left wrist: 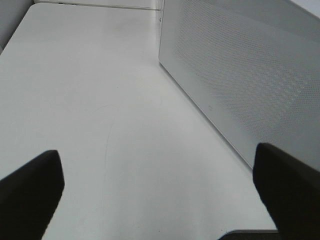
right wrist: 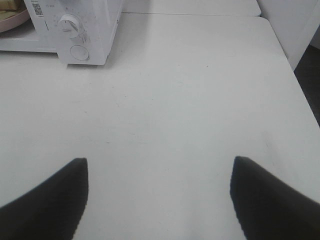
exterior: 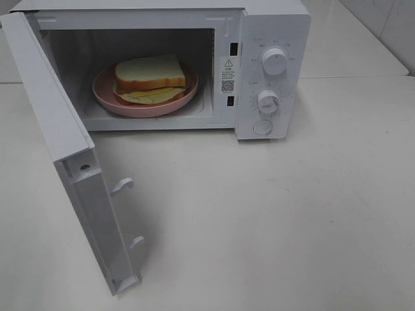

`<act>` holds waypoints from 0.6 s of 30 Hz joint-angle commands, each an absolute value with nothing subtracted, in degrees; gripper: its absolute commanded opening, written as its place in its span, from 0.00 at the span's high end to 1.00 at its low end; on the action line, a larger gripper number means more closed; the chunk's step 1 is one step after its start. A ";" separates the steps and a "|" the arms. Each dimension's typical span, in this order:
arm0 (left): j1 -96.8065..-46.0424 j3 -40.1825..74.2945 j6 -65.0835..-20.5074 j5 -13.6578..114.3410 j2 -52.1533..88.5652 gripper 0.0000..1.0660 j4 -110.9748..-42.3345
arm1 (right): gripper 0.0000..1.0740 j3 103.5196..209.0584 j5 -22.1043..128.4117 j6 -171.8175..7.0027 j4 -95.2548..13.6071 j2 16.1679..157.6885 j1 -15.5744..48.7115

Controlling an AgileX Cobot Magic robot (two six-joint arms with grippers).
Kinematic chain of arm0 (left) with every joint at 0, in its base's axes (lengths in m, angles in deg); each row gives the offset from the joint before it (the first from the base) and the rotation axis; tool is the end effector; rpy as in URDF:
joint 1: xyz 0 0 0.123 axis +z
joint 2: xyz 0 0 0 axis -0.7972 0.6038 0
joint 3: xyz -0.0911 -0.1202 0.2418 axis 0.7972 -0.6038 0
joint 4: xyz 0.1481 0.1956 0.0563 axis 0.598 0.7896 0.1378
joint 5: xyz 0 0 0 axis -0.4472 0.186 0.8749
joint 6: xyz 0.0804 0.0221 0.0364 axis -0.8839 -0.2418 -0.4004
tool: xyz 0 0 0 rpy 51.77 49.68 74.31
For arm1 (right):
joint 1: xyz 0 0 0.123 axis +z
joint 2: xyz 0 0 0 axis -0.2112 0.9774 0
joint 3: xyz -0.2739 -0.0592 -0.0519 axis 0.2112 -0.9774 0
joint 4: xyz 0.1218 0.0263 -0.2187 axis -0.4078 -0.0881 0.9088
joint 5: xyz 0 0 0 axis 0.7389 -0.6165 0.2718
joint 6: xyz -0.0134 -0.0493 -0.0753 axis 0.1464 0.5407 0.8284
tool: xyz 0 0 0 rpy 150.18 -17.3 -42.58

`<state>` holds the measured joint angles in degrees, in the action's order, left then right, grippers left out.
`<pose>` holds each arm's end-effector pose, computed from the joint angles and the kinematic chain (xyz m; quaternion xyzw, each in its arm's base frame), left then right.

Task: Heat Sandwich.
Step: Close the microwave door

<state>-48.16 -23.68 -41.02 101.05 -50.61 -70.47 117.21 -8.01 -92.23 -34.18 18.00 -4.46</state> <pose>-0.0078 -0.0124 0.2805 -0.0157 0.8501 -0.0427 0.5247 -0.0026 -0.0092 0.2816 -0.0172 0.8369 0.0056 0.5471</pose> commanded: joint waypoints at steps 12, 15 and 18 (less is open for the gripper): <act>-48.45 -23.80 -41.02 100.42 -51.01 0.08 -70.18 | 0.30 117.10 -7.21 -92.18 -34.06 16.45 -4.86; -48.45 -23.80 -41.02 100.42 -51.01 0.08 -70.18 | 0.30 117.10 -7.21 -92.18 -34.06 16.45 -4.86; -48.45 -23.80 -41.02 100.42 -51.01 0.08 -70.18 | 0.30 117.10 -7.21 -92.18 -34.06 16.45 -4.86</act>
